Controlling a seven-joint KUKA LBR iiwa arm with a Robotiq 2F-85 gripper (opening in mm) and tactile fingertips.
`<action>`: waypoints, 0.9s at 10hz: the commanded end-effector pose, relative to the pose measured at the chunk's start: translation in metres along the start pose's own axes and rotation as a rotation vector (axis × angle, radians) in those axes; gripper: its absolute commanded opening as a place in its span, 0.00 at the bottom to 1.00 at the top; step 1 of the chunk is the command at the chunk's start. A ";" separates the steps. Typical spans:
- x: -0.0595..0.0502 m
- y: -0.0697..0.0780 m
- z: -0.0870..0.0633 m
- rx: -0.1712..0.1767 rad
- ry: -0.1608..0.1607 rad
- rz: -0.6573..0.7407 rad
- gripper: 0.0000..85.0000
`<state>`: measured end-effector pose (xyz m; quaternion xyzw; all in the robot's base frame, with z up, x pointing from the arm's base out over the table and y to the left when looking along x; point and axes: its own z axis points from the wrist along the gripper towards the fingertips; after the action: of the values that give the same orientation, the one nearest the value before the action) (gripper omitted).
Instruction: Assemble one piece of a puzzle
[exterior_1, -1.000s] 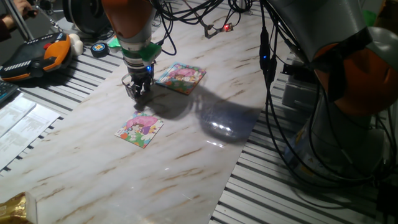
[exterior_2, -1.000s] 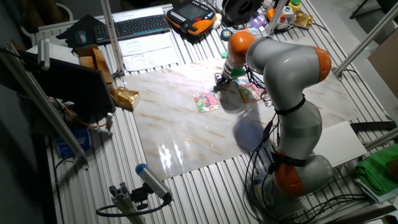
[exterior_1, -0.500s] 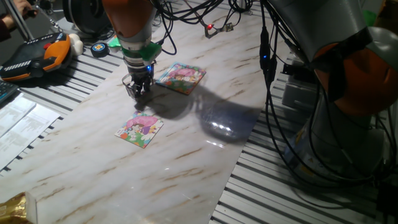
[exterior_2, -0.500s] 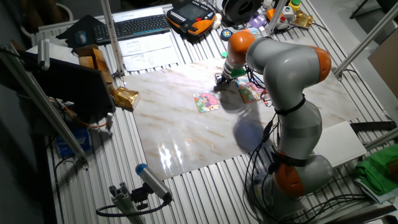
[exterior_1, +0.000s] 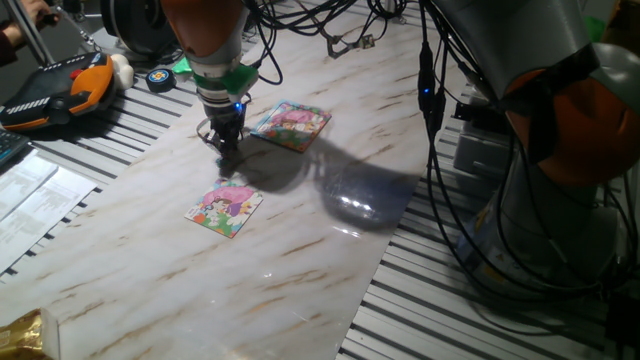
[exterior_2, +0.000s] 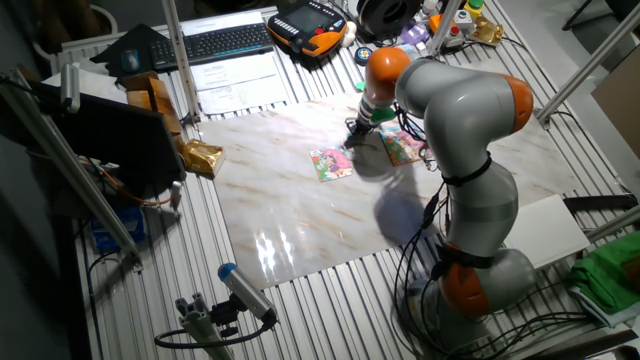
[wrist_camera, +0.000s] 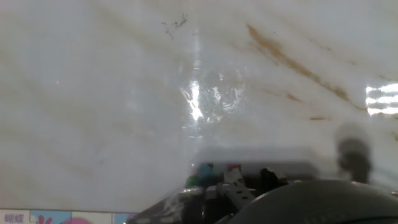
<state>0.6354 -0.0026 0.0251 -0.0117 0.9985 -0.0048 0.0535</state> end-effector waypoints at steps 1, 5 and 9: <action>-0.001 -0.001 -0.002 0.000 0.001 0.001 0.32; -0.001 -0.001 -0.005 0.002 0.009 -0.002 0.38; -0.003 0.007 -0.005 0.004 -0.004 0.025 0.66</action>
<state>0.6379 0.0048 0.0301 0.0014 0.9984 -0.0058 0.0561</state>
